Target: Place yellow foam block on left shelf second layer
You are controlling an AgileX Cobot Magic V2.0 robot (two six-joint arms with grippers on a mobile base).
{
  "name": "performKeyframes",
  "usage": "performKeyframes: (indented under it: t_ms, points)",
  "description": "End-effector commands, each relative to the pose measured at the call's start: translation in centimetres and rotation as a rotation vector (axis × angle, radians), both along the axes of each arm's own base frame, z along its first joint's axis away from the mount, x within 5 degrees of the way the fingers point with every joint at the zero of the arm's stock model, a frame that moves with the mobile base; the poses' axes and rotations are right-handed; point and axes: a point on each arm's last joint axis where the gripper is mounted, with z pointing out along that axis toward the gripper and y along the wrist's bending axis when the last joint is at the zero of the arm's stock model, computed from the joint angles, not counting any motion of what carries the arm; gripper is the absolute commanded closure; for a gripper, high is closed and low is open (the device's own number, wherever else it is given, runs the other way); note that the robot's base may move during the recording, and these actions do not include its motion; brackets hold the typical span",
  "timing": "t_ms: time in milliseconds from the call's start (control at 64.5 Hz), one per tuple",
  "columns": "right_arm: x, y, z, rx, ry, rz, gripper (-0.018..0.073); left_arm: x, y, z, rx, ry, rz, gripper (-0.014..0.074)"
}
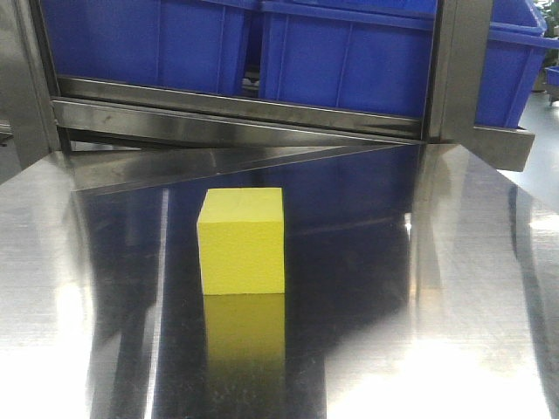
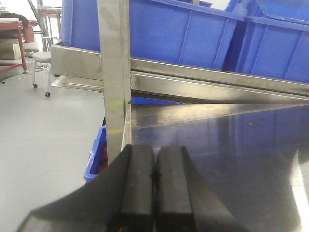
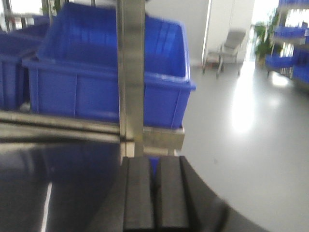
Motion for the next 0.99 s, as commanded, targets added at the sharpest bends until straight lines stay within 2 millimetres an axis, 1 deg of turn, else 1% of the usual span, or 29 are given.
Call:
performKeyframes:
  t_ms: [0,93,155,217,295,372,388,403,528,605,652,760,822,900,977]
  points:
    - [1.1,0.0,3.3,0.013,0.032,0.01,0.0502,0.1,-0.1,-0.2,-0.014,-0.047,-0.016,0.046]
    - [2.5,0.2,4.8,0.035,0.125,0.038,0.0491,0.1,-0.1,-0.1,-0.015,-0.053,-0.017,0.046]
    - [3.7,0.4,5.5,0.036,0.182,0.07,0.0432,0.1,-0.1,-0.2,-0.014,-0.047,-0.016,0.046]
    - [4.9,0.9,6.3,0.032,0.238,0.115,0.0314,0.1,-0.1,-0.1,-0.015,-0.053,-0.017,0.046]
    - [6.3,1.6,6.9,0.023,0.324,0.175,0.0115,0.1,-0.1,-0.2,-0.014,-0.047,-0.016,0.046]
    - [7.4,2.3,7.3,0.007,0.403,0.229,-0.0022,0.1,-0.1,-0.2,-0.014,-0.047,-0.016,0.046]
    - [8.0,2.6,7.3,-0.003,0.439,0.241,-0.0066,0.1,-0.1,-0.2,-0.014,-0.047,-0.016,0.046]
    - [8.2,2.7,7.3,-0.01,0.453,0.249,-0.0081,0.1,-0.1,-0.1,-0.015,-0.053,-0.017,0.046]
    - [10.6,4.8,7.1,-0.065,0.599,0.346,-0.0065,0.1,-0.1,-0.2,-0.014,-0.047,-0.016,0.046]
    - [11.8,6.6,6.9,-0.061,0.679,0.403,-0.0065,0.1,-0.1,-0.2,-0.014,-0.047,-0.016,0.046]
    - [12.5,8.0,7.0,-0.033,0.718,0.432,-0.0065,0.1,-0.1,-0.2,-0.014,-0.047,-0.016,0.046]
    - [14.5,11.3,6.6,0.049,0.827,0.426,-0.0065,0.1,-0.1,-0.2,-0.014,-0.047,-0.016,0.046]
    - [15.3,13.1,6.4,0.054,0.869,0.404,-0.0065,0.1,-0.1,-0.2,-0.014,-0.047,-0.016,0.046]
    - [16.6,15.5,5.6,0.06,0.937,0.343,-0.0065,0.1,-0.1,-0.2,-0.014,-0.047,-0.016,0.046]
    - [17.5,17.9,5.2,0.041,0.955,0.322,-0.0065,0.1,-0.1,-0.2,-0.014,-0.047,-0.016,0.046]
